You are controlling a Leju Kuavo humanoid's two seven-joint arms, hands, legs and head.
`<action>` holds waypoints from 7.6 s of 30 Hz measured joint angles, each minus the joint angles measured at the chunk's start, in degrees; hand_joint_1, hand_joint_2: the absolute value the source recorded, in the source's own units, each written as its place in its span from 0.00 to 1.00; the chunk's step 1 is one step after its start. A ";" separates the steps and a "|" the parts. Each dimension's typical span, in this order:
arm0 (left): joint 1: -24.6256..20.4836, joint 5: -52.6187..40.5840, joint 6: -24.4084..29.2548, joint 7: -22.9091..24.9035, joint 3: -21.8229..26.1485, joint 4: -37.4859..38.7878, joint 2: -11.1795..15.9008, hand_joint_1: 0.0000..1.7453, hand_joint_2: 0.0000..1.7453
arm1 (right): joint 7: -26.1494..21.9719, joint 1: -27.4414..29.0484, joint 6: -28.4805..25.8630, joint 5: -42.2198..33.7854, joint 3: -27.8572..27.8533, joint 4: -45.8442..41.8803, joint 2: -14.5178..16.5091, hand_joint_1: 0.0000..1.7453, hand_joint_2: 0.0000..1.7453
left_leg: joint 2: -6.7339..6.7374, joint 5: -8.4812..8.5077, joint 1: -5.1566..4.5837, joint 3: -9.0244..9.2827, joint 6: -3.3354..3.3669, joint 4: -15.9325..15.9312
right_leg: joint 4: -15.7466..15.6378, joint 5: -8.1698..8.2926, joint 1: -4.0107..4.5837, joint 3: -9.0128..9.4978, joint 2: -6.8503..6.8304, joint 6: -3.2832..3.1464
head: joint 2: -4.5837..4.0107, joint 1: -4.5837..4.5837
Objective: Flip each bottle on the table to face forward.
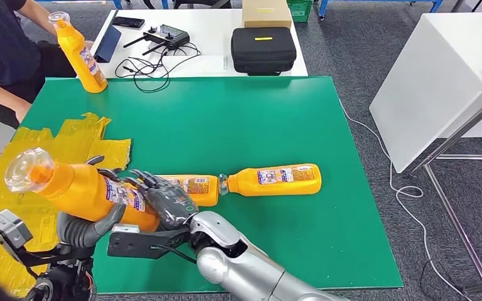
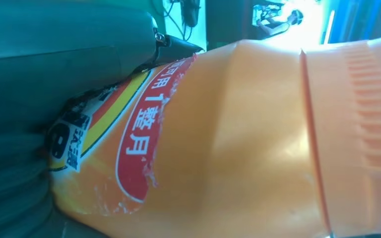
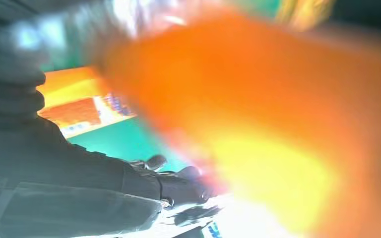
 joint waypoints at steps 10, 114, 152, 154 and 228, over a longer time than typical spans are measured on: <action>2.86 -4.01 -1.25 -2.69 6.34 -0.54 0.07 1.00 1.00 | -2.61 8.17 5.81 3.82 -20.01 -16.27 -7.12 0.00 0.00 | -0.01 -0.01 -0.04 -0.03 0.01 0.00 | -0.01 0.00 -0.03 -0.03 -0.03 0.00 | 0.00 -0.01; -0.59 -8.36 21.43 -21.27 5.93 2.11 7.52 0.00 0.00 | -10.96 10.52 5.02 4.31 -28.99 -13.07 -33.96 0.00 1.00 | -0.67 0.18 -0.17 -0.26 0.02 0.08 | -0.03 0.02 -0.20 -0.08 -0.72 0.03 | 0.00 -0.04; 2.78 -12.07 14.07 -21.27 17.10 -2.77 -0.42 0.00 0.00 | -18.56 -2.17 7.67 19.35 -30.64 6.20 -31.86 0.00 0.25 | -0.38 0.15 -0.12 -0.26 0.11 0.07 | 0.02 0.02 -0.13 -0.05 -0.50 0.02 | 0.00 -0.03; 2.40 -12.05 14.40 -21.27 17.09 -2.60 -0.42 0.00 0.00 | -18.58 -2.06 7.67 19.74 -30.45 6.25 -31.27 0.00 0.75 | -0.36 0.15 -0.11 -0.25 0.11 0.07 | 0.03 0.02 -0.12 -0.06 -0.49 0.02 | 0.00 -0.04; 1.84 -8.42 12.09 -21.25 14.22 -0.34 -0.71 0.00 0.00 | 2.65 6.93 8.09 36.97 -28.99 7.51 -35.12 1.00 1.00 | -0.28 -0.66 -0.13 2.22 0.48 0.03 | -0.47 -0.54 0.01 1.90 -0.43 0.43 | 0.00 -0.01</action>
